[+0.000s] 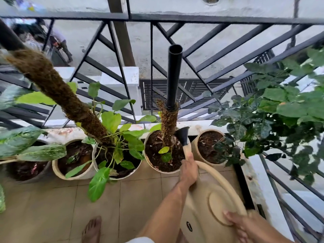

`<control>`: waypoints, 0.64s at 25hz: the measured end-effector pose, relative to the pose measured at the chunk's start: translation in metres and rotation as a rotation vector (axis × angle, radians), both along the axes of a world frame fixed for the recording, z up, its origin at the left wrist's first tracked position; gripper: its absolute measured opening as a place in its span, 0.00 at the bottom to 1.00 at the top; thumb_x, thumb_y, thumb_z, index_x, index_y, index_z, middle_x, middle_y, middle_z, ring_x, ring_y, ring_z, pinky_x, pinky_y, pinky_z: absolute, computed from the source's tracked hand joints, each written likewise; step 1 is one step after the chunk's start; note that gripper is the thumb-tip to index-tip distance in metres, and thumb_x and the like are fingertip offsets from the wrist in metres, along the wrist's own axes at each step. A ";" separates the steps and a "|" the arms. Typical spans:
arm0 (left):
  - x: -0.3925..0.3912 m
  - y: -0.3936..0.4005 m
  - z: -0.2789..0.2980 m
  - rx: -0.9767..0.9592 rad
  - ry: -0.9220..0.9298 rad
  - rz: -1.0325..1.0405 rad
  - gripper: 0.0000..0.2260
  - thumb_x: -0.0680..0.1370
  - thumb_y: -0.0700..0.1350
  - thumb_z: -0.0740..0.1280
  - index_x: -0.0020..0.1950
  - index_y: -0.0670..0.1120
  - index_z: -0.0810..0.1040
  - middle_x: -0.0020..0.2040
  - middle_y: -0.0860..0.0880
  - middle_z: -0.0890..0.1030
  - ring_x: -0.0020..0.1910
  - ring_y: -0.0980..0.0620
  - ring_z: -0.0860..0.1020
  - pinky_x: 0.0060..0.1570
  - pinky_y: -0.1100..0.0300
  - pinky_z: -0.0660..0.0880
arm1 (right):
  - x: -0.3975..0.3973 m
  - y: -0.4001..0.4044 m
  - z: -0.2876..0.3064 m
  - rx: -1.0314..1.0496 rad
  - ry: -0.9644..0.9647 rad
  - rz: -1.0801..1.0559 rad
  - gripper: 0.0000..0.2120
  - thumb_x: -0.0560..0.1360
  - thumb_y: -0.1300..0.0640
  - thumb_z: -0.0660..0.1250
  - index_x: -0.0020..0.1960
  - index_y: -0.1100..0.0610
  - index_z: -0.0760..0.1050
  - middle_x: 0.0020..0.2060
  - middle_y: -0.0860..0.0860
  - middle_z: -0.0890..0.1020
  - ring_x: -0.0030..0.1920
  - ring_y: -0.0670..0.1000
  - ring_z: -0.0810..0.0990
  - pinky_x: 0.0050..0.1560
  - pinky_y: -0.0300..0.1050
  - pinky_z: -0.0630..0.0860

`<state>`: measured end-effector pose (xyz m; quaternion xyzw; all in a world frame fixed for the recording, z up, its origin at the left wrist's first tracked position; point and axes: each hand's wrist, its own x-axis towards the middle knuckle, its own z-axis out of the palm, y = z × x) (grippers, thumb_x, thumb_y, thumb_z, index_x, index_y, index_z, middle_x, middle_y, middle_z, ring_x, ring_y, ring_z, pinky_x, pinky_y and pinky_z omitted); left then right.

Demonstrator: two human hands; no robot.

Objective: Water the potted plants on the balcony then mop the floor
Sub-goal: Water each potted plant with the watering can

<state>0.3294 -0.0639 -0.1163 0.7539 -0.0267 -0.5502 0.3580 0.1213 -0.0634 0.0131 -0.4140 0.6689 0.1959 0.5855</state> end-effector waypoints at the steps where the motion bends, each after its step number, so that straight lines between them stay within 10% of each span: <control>1: -0.001 0.006 -0.002 0.001 -0.012 0.032 0.25 0.88 0.51 0.44 0.80 0.39 0.60 0.74 0.34 0.70 0.72 0.36 0.70 0.66 0.57 0.68 | 0.001 0.006 -0.007 -0.010 -0.008 0.016 0.26 0.73 0.53 0.79 0.22 0.59 0.72 0.21 0.56 0.68 0.22 0.52 0.69 0.30 0.44 0.63; 4: 0.000 0.014 0.004 -0.034 -0.081 -0.069 0.38 0.82 0.65 0.38 0.79 0.40 0.63 0.76 0.37 0.69 0.76 0.38 0.67 0.71 0.54 0.65 | -0.001 0.017 -0.024 -0.048 -0.046 0.063 0.23 0.72 0.47 0.79 0.28 0.60 0.76 0.23 0.59 0.73 0.25 0.54 0.75 0.34 0.47 0.69; 16: -0.015 0.029 0.028 -0.160 -0.219 -0.124 0.30 0.86 0.60 0.42 0.78 0.41 0.64 0.76 0.39 0.69 0.77 0.42 0.65 0.74 0.52 0.57 | -0.038 0.027 -0.034 -0.262 -0.073 0.078 0.24 0.65 0.32 0.76 0.36 0.54 0.85 0.29 0.47 0.84 0.35 0.49 0.84 0.43 0.45 0.81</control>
